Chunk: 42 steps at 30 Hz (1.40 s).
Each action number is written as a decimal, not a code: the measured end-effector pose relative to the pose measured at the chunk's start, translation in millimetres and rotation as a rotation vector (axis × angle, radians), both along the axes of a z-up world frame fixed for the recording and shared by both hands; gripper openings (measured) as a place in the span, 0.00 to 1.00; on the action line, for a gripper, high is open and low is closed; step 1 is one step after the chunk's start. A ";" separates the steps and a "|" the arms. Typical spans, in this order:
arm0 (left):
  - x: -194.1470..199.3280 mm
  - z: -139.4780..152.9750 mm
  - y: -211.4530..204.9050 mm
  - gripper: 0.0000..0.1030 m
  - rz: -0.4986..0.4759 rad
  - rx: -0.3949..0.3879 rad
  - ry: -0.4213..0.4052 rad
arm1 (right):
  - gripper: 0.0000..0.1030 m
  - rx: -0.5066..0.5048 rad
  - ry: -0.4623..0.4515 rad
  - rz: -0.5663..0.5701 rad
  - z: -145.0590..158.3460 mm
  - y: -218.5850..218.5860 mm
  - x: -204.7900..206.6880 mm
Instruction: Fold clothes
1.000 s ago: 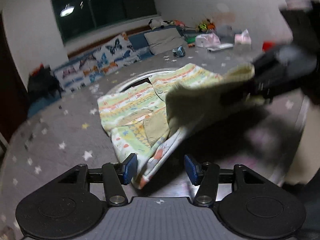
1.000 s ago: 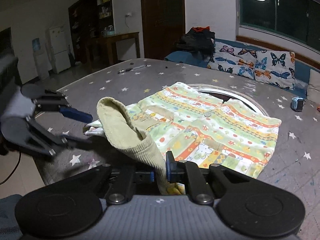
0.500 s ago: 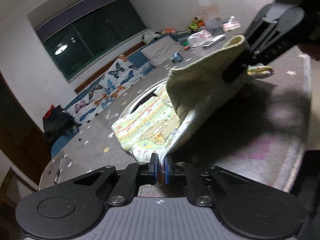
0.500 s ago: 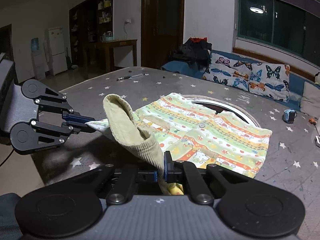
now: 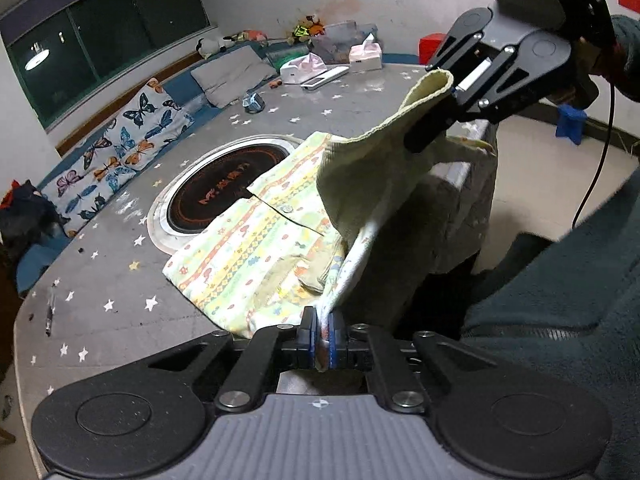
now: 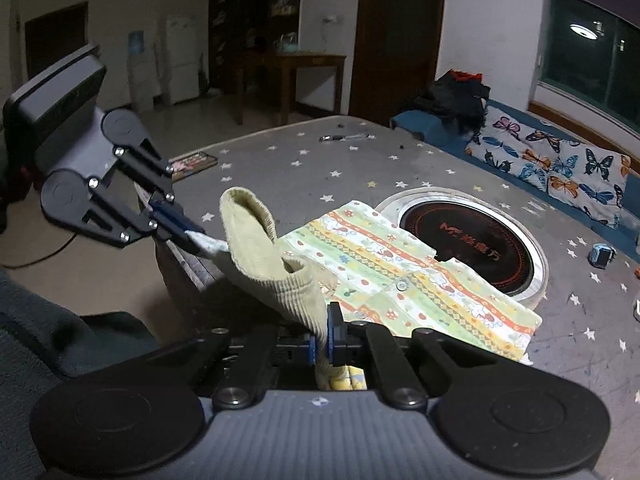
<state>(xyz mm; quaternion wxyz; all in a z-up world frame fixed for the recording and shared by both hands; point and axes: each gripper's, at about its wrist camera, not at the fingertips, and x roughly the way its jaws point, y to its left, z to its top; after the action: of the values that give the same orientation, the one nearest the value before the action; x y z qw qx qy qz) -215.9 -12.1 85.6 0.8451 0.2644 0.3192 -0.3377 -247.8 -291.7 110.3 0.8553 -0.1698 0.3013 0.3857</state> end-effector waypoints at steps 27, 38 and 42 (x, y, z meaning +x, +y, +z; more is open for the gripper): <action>238.8 -63.3 19.0 0.07 0.373 -0.167 0.218 | 0.20 0.076 0.095 -0.296 -87.9 -0.4 239.7; 244.2 -63.8 28.7 0.19 0.472 -0.186 0.214 | 0.30 0.082 0.119 -0.538 -105.4 -76.3 192.9; 245.9 -60.4 35.8 0.19 0.563 -0.151 0.180 | 0.29 0.127 0.124 -0.595 -106.8 -93.4 188.8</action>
<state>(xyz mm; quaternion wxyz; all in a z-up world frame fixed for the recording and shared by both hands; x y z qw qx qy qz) 30.1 23.8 25.2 0.8910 0.0712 0.4275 -0.1350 -59.0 -385.2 3.4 0.9196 0.0032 0.3647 0.1461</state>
